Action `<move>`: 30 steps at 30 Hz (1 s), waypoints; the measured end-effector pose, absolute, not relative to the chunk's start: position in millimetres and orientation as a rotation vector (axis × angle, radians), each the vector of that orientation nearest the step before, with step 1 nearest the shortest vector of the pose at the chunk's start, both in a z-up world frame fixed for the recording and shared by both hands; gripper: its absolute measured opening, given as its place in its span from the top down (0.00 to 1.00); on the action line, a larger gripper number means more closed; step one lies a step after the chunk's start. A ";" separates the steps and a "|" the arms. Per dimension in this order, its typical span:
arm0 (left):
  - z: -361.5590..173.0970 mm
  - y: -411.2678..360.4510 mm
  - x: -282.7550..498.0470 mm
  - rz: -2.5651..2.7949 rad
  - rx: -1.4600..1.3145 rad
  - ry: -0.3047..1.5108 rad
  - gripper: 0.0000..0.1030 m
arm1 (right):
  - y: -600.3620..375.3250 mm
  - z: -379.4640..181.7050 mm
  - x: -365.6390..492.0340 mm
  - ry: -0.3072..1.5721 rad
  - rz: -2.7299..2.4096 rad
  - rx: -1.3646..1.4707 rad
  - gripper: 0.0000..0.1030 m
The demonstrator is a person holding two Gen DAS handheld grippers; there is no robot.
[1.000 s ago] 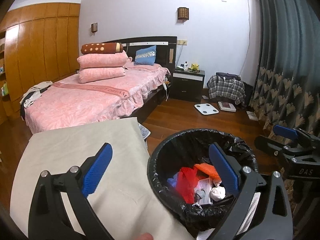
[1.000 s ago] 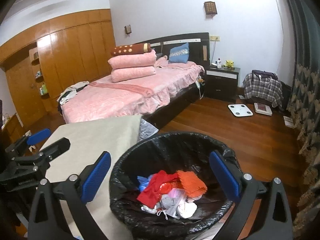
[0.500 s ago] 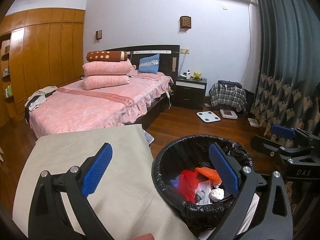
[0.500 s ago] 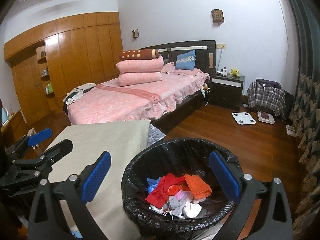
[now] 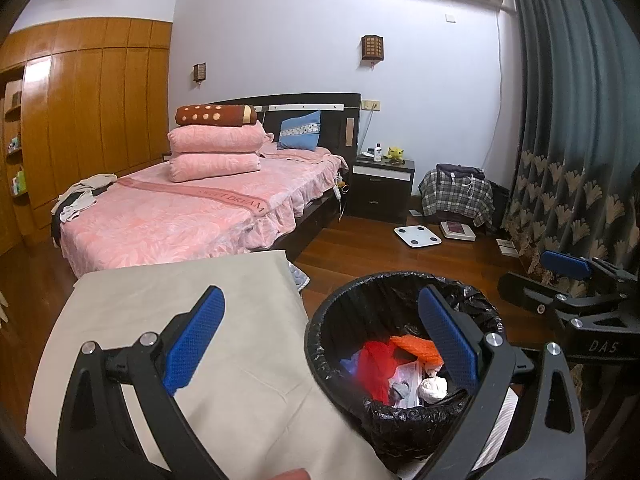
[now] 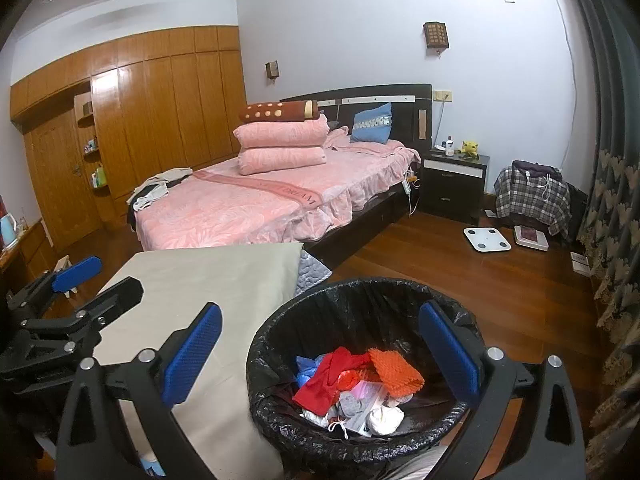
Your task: Collect trash
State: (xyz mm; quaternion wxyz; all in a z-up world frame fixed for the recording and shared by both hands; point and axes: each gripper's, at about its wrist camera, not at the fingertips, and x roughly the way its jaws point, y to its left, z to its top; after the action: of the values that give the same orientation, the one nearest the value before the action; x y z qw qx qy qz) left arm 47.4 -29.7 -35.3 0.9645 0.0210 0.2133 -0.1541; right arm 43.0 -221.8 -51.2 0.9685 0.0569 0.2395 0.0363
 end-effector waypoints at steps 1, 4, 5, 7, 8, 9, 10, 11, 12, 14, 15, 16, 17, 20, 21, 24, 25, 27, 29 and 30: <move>-35.2 -29.6 47.2 -0.311 0.043 0.431 0.08 | -221.8 -51.3 43.1 0.484 0.073 0.116 0.06; -34.6 -29.0 47.0 -0.311 0.041 0.432 0.08 | -221.0 -51.2 42.0 0.484 0.073 0.114 0.06; -34.6 -28.9 46.8 -0.311 0.042 0.432 0.08 | -221.4 -51.5 42.6 0.484 0.073 0.115 0.06; -34.9 -29.2 47.0 -0.311 0.044 0.432 0.08 | -220.7 -51.5 41.9 0.484 0.074 0.114 0.06; -34.9 -29.3 47.1 -0.311 0.043 0.432 0.08 | -221.2 -51.7 42.6 0.484 0.073 0.114 0.06; -34.9 -29.2 47.0 -0.311 0.043 0.432 0.08 | -221.3 -51.8 42.7 0.484 0.074 0.115 0.06; -34.8 -29.2 47.0 -0.311 0.043 0.432 0.08 | -220.8 -51.6 41.7 0.484 0.074 0.114 0.06; -34.5 -28.8 46.6 -0.311 0.044 0.431 0.08 | -220.9 -51.9 42.4 0.484 0.073 0.114 0.06; -34.8 -29.2 47.0 -0.311 0.043 0.431 0.08 | -220.9 -52.0 42.5 0.484 0.073 0.115 0.06; -34.9 -29.2 47.1 -0.311 0.043 0.432 0.08 | -220.4 -51.8 41.3 0.483 0.072 0.115 0.06; -34.9 -29.2 47.1 -0.311 0.043 0.432 0.08 | -220.7 -52.1 42.6 0.484 0.072 0.115 0.06; -34.9 -29.2 47.1 -0.310 0.044 0.432 0.08 | -220.7 -52.2 42.7 0.484 0.072 0.115 0.06; -34.9 -29.2 47.1 -0.310 0.043 0.432 0.08 | -220.5 -52.1 42.3 0.484 0.073 0.114 0.06; -33.7 -25.7 48.1 -0.307 0.043 0.433 0.08 | -220.4 -52.1 42.3 0.483 0.073 0.114 0.06; -33.6 -25.6 48.0 -0.307 0.043 0.433 0.08 | -220.1 -52.0 41.9 0.483 0.073 0.114 0.06; -33.2 -24.8 48.0 -0.307 0.044 0.433 0.08 | -220.2 -52.5 42.5 0.484 0.073 0.114 0.06; -33.5 -25.2 48.1 -0.308 0.043 0.433 0.08 | -219.8 -52.3 41.5 0.484 0.073 0.115 0.06; -33.6 -25.6 48.1 -0.307 0.044 0.432 0.08 | -219.2 -52.1 41.7 0.483 0.073 0.115 0.06; -33.4 -25.0 48.0 -0.308 0.044 0.433 0.08 | -218.7 -51.9 40.8 0.484 0.072 0.113 0.06; -33.7 -25.6 48.1 -0.308 0.044 0.433 0.08 | -219.1 -52.3 41.7 0.483 0.073 0.114 0.06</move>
State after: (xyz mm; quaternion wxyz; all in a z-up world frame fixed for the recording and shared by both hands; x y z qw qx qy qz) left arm 48.1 -25.6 -33.7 0.9647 0.0215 0.2139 -0.1522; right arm 41.7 -219.1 -52.3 0.9687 0.0565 0.2391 0.0362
